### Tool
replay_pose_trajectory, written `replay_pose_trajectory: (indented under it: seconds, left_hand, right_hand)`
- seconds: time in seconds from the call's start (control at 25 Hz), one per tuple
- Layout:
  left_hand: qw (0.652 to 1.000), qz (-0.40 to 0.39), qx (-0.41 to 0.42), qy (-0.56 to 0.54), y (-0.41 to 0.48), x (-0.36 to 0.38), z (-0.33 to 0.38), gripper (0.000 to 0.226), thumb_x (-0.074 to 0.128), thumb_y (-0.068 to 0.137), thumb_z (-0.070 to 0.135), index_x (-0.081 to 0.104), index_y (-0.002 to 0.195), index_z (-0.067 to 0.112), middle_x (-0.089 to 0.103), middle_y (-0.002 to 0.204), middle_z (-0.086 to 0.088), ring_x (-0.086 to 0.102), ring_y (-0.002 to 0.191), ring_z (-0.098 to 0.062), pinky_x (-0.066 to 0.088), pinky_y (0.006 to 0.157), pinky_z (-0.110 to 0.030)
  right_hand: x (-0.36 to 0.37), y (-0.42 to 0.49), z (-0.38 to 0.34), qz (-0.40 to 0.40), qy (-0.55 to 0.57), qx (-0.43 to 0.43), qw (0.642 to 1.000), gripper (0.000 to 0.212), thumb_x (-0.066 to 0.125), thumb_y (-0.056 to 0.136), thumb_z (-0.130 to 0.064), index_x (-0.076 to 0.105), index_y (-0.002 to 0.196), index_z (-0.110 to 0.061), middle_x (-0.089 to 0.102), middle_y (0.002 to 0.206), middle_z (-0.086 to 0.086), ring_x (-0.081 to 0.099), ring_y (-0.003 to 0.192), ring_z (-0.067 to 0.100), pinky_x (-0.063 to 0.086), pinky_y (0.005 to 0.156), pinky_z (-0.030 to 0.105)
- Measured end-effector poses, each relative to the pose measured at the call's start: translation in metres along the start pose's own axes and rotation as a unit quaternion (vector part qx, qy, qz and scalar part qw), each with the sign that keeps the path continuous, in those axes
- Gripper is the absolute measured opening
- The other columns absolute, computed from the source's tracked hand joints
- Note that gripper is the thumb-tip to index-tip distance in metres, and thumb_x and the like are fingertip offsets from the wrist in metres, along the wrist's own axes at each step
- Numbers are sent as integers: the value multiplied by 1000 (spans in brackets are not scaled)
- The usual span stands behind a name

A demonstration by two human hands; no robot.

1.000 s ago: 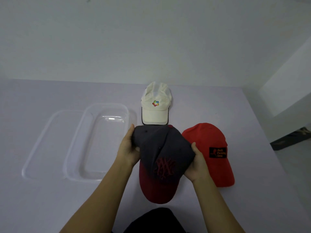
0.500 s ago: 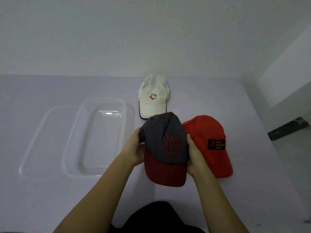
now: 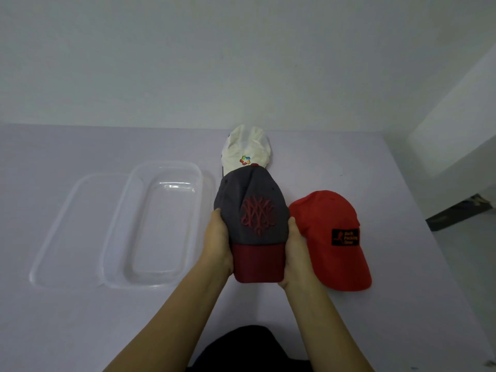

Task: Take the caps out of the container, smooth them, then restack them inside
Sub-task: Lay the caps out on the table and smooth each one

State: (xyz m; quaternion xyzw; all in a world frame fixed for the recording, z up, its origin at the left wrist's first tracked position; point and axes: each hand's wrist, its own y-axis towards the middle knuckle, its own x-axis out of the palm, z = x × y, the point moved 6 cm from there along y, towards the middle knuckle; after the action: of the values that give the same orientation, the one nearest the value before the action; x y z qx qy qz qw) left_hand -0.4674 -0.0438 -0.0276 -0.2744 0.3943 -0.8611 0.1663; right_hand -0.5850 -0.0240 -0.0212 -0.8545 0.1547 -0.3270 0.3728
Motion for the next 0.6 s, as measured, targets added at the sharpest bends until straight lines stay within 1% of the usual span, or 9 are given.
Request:
replay_pose_trajectory:
  seconds: [0.08, 0.16, 0.24, 0.32, 0.36, 0.4, 0.48, 0.52, 0.6]
  left_hand:
    - [996, -21, -21, -86, -4, 8, -5, 34, 40, 94, 33, 66, 104, 13, 73, 79, -7, 66, 75, -25, 59, 63, -36]
    - [995, -45, -7, -90, -7, 11, -1, 33, 41, 94, 32, 67, 103, 13, 74, 80, -7, 66, 75, -24, 59, 61, -34]
    - [998, -54, 7, -10, -5, 7, 8, 38, 40, 93, 36, 68, 105, 14, 73, 96, -10, 66, 86, -25, 54, 72, -36]
    - [995, -43, -17, 86, -10, 8, 10, 43, 35, 94, 41, 66, 103, 13, 70, 97, -11, 64, 91, -26, 51, 79, -39]
    - [993, -25, -24, 114, -13, 8, 7, 43, 32, 95, 42, 64, 100, 14, 69, 93, -10, 63, 89, -26, 52, 77, -39]
    - [991, -2, -18, 132, -14, 7, 5, 40, 31, 95, 40, 64, 95, 15, 68, 89, -9, 63, 84, -26, 53, 74, -37]
    - [991, 27, 7, 130, -18, 6, 2, 32, 36, 95, 30, 64, 88, 16, 66, 79, -8, 62, 74, -24, 53, 67, -35]
    - [995, 26, -2, 95, -19, 6, -1, 30, 38, 94, 25, 65, 86, 15, 66, 74, -7, 62, 68, -23, 54, 62, -34]
    - [999, 3, -45, 11, -23, 9, -6, 29, 40, 93, 18, 65, 82, 12, 64, 62, -4, 59, 60, -20, 56, 50, -28]
  right_hand:
    - [9, -2, 5, -27, 59, 0, 998, 41, 41, 96, -44, 63, 114, -15, 73, 89, 5, 68, 79, 21, 55, 62, 34]
    - [8, 1, 0, -23, 61, -16, 998, 41, 42, 95, -44, 63, 116, -16, 73, 94, 5, 68, 84, 21, 56, 70, 36]
    - [-5, 7, -15, 25, -28, -73, 997, 42, 40, 95, -46, 61, 120, -19, 69, 108, 3, 65, 96, 21, 53, 84, 40]
    - [-14, 9, -28, 62, -108, -138, 983, 46, 35, 95, -51, 59, 123, -22, 65, 120, 2, 62, 104, 19, 50, 94, 43]
    - [-16, 9, -30, 63, -105, -146, 982, 50, 31, 95, -53, 56, 126, -23, 62, 124, 0, 61, 107, 20, 49, 96, 43]
    - [-15, 9, -27, 56, -84, -129, 986, 53, 29, 95, -55, 53, 129, -23, 60, 124, -1, 59, 109, 22, 48, 95, 42]
    - [-8, 6, -17, 46, -55, -45, 996, 52, 33, 94, -55, 55, 127, -21, 62, 118, 2, 61, 107, 27, 51, 87, 42]
    - [-4, 6, -12, 32, -46, -6, 998, 49, 39, 94, -53, 59, 123, -19, 67, 112, 5, 65, 99, 28, 55, 80, 42]
    - [3, 2, -8, -4, -21, 37, 999, 35, 49, 93, -42, 67, 106, -16, 74, 86, 9, 70, 73, 25, 59, 64, 39]
